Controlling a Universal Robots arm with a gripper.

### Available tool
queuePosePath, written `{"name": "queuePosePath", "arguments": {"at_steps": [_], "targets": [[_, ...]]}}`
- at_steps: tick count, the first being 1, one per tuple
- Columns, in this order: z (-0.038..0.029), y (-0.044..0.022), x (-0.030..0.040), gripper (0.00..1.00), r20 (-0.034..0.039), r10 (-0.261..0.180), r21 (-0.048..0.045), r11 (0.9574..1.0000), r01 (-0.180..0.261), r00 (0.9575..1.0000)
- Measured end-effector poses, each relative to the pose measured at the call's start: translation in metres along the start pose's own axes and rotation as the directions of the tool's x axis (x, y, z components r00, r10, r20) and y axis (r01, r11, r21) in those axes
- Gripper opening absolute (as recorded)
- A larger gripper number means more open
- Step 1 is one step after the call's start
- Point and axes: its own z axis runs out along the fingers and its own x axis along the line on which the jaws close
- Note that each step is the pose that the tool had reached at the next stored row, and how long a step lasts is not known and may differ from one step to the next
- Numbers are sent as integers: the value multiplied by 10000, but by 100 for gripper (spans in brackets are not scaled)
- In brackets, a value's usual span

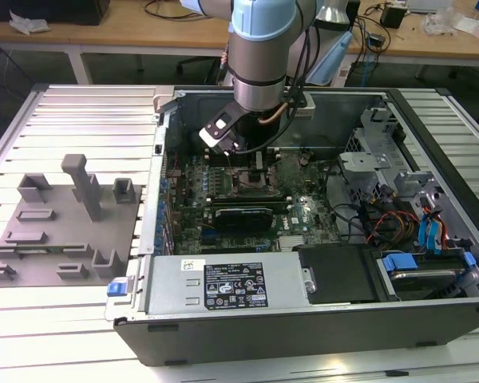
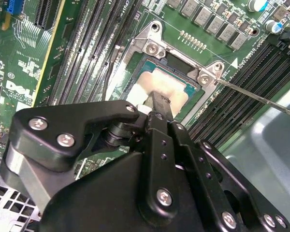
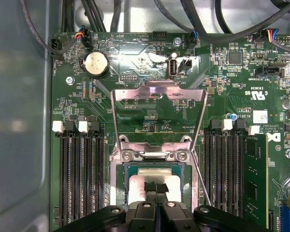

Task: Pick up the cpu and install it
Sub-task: 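Place the cpu into insertion slot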

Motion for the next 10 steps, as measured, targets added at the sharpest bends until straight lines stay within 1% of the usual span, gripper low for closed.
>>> {"name": "queuePosePath", "arguments": {"at_steps": [4,5,6,8,9,10], "targets": [[-4,1,1,11,-9,1,-6,10000,-1,10000],[-18,4,4,11,-28,2,-16,10000,-2,10000],[-40,4,3,11,-17,1,-10,10000,-1,10000],[-98,5,0,11,-7,1,-4,10000,-1,10000],[-183,10,0,11,-6,1,-4,10000,-1,10000],[-241,13,-1,11,-6,1,-4,10000,-1,10000]]}}
